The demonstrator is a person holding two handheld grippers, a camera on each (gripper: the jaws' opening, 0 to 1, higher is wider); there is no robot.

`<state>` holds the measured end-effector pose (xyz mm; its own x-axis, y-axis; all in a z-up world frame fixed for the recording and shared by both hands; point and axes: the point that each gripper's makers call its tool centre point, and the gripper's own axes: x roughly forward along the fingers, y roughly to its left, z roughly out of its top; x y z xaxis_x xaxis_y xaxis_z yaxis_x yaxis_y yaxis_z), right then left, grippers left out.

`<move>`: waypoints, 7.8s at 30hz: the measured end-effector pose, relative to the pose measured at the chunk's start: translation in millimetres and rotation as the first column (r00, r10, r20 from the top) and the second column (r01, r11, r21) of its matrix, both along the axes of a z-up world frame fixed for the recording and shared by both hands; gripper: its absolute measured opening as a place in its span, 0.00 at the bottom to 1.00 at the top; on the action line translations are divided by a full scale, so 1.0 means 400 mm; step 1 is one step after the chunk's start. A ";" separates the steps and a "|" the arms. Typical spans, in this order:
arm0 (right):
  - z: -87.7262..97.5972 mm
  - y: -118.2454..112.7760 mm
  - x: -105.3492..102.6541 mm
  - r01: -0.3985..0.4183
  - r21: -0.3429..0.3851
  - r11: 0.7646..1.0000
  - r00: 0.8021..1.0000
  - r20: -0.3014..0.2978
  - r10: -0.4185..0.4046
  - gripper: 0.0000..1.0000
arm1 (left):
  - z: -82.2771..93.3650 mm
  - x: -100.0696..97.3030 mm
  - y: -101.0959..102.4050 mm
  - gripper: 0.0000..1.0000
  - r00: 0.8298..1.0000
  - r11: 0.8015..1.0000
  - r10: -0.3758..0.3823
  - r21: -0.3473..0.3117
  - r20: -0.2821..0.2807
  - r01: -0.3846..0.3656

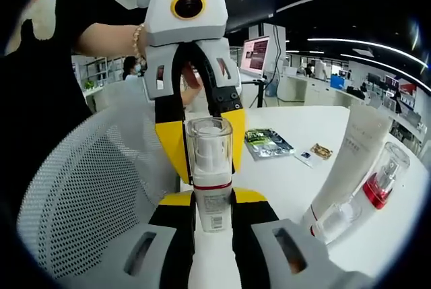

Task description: Arrange the skincare products in the storage area until every visible bottle or jar stands upright without overlapping.

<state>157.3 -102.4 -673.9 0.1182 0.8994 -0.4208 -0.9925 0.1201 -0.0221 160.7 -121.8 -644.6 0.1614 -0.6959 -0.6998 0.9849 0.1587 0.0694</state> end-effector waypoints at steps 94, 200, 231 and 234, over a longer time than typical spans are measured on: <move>-0.116 -0.161 0.067 0.386 -0.078 0.919 0.892 -0.220 -0.394 0.57 | -0.175 0.174 -0.018 0.20 0.988 0.990 0.141 0.001 -0.066 -0.141; -0.117 -0.056 0.073 0.292 -0.172 0.941 0.944 -0.109 -0.313 0.64 | -0.183 0.191 -0.022 0.22 0.702 0.679 0.705 -0.189 -0.102 -0.710; -0.117 -0.058 0.061 0.284 -0.185 0.941 0.945 -0.110 -0.307 0.64 | -0.188 0.191 -0.031 0.19 0.992 0.975 0.085 -0.196 -0.091 -0.101; -0.121 -0.060 0.060 0.285 -0.192 0.939 0.944 -0.111 -0.310 0.64 | -0.203 0.191 -0.027 0.19 0.993 0.980 0.056 -0.184 -0.108 -0.076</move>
<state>181.3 -126.5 -722.5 0.2993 0.7450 -0.5962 -0.9065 0.4170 0.0659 236.9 -132.4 -725.8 0.1459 -0.8066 -0.5728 0.9722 0.2241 -0.0679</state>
